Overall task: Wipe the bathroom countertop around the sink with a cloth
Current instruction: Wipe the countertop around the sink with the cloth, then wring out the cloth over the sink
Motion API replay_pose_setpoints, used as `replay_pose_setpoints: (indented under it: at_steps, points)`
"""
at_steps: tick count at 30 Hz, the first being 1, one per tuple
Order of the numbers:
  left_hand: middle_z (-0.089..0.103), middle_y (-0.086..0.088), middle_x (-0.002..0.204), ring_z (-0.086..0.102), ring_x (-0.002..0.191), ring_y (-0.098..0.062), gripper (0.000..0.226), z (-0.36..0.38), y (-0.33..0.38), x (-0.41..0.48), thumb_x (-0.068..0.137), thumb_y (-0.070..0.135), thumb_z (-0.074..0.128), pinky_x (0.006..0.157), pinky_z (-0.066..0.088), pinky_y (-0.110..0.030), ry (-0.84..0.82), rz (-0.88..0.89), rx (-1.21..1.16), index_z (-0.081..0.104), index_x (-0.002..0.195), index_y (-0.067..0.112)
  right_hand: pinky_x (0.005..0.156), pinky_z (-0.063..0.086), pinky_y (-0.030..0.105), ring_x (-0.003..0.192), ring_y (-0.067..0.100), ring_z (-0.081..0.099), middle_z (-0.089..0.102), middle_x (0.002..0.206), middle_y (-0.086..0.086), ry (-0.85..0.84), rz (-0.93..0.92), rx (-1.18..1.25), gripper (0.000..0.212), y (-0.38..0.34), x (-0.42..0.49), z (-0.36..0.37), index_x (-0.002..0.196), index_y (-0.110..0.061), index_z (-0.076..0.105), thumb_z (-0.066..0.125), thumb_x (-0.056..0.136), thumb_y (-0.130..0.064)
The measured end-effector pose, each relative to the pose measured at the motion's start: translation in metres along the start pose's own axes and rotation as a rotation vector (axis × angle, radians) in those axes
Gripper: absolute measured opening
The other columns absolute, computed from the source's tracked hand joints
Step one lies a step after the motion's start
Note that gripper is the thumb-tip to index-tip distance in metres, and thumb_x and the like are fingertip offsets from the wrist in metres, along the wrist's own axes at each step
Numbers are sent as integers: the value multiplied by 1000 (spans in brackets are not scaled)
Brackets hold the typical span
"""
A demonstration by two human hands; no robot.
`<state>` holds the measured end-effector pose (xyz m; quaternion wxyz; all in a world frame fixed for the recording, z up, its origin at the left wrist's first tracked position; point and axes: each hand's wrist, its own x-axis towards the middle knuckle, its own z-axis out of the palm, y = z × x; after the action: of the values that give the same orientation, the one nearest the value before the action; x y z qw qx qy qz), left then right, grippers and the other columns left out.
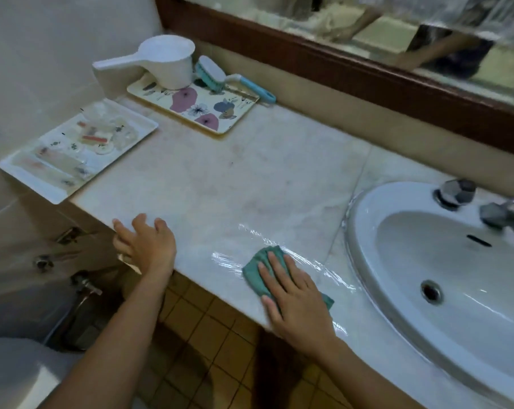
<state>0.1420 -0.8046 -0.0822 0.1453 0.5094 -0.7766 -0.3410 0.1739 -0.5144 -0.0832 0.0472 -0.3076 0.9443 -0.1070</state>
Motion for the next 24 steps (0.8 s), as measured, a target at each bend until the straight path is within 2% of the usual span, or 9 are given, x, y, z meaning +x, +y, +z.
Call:
replay_pose_setpoints:
  at_steps: [3,6,9,11,15,17,19,21,24]
  points:
    - [22,-2,153,19,140,-27,26,-7,3,-65,94,28,52,113,23,-48,-46,122,-94,58,117,19,116,13,31,149,14,4,14,161,-10,29,179,37,54,36,-51,-8,152,-32,24,30,99,-43]
    - [38,-2,143,29,134,-27,17,-14,0,-146,89,16,59,97,32,-36,-125,307,-139,65,105,18,117,4,23,149,11,7,14,160,-13,41,281,60,54,70,-107,-14,151,-35,24,29,98,-43]
    - [48,-5,135,33,128,-27,19,-20,-12,-215,85,5,63,86,27,-24,-222,378,-203,67,99,17,116,15,28,147,10,16,21,158,-14,57,299,112,52,98,-164,-20,148,-34,32,31,97,-41]
    - [53,-7,129,37,122,-29,21,-19,-25,-247,82,1,66,86,27,-26,-273,442,-194,68,95,17,114,19,28,146,10,20,25,157,-14,71,304,139,51,111,-197,-20,147,-32,37,32,97,-42]
    - [53,-4,126,38,120,-27,25,-16,-31,-279,79,0,69,84,33,-30,-375,577,-172,67,94,20,114,9,13,146,1,10,21,155,-21,50,342,242,48,130,-245,-31,143,-40,34,29,96,-48]
    - [53,-1,123,40,118,-26,29,-15,-29,-288,77,-1,69,82,35,-30,-413,642,-161,67,94,22,112,13,11,145,2,16,27,153,-19,29,408,368,42,131,-259,-46,139,-41,35,34,98,-43]
    - [54,1,120,43,117,-23,30,-12,-27,-294,77,-1,67,82,40,-32,-480,690,-146,65,93,25,103,33,16,135,13,40,47,144,-6,78,583,544,33,128,-268,-66,130,-44,44,43,101,-29]
    - [54,4,116,46,115,-20,30,-8,-26,-304,79,0,65,87,46,-38,-552,779,-143,65,95,25,84,44,22,108,19,59,64,119,5,245,755,740,30,123,-271,-91,113,-43,55,47,100,-18]
    - [54,7,116,47,113,-15,28,-4,-18,-331,80,5,62,86,46,-32,-653,941,-168,64,100,25,80,49,35,93,24,63,69,107,13,453,909,1170,23,124,-274,-122,109,-24,66,44,101,-19]
